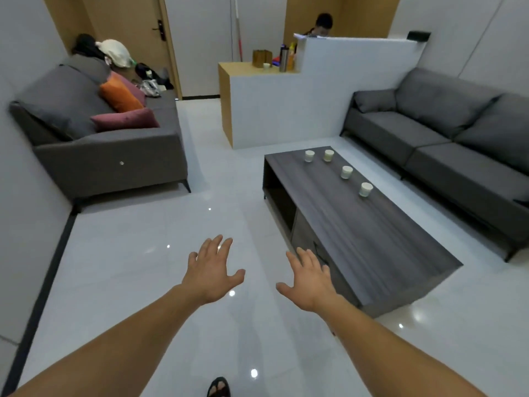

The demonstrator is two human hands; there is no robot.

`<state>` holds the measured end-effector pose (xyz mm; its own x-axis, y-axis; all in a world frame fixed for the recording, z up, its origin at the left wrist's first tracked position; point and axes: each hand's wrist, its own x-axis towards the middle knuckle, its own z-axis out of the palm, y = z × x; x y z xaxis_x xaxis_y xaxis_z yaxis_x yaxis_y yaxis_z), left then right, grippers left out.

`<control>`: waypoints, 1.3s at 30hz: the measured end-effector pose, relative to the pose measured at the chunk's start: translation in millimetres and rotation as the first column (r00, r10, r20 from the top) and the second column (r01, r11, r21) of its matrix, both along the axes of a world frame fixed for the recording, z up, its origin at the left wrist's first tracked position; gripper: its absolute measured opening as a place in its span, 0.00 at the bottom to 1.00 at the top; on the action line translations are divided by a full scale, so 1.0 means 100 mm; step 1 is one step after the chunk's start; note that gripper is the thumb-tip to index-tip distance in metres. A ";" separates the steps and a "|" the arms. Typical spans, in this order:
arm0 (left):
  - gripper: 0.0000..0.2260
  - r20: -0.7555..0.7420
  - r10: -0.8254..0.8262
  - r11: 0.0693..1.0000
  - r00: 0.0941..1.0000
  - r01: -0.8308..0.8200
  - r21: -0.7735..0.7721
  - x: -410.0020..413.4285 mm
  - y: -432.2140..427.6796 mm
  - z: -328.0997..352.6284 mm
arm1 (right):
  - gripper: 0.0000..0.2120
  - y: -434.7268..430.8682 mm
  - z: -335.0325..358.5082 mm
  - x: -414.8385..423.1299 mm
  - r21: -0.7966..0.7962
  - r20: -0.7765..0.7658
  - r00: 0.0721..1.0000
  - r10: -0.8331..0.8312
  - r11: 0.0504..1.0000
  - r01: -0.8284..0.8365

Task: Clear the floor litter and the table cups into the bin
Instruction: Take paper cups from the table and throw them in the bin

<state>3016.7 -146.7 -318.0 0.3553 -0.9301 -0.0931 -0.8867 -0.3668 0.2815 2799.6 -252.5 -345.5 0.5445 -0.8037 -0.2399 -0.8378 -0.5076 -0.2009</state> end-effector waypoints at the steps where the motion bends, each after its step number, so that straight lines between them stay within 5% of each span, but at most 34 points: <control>1: 0.37 -0.001 -0.019 1.000 1.000 0.019 -0.011 0.10 -0.20 0.00 | 0.41 -0.15 0.01 0.06 -0.002 0.004 0.999 -0.038 0.999 0.038; 14: 0.37 -0.035 -0.258 0.966 0.965 0.259 0.015 0.81 -2.40 -0.05 | 0.41 -1.72 -0.08 0.48 0.070 -0.048 0.953 -0.299 0.951 0.302; 39: 0.38 -0.062 -0.496 0.858 0.866 0.500 0.116 1.46 -7.11 -0.36 | 0.41 -5.96 -0.41 1.11 0.175 -0.109 0.862 -0.495 0.844 0.507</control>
<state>3162.2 -857.6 -353.7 -0.1572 -0.9622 -0.2224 -0.9524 0.0881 0.2917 2910.7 -848.9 -386.8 0.0609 -0.8986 -0.4345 -0.9806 0.0274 -0.1940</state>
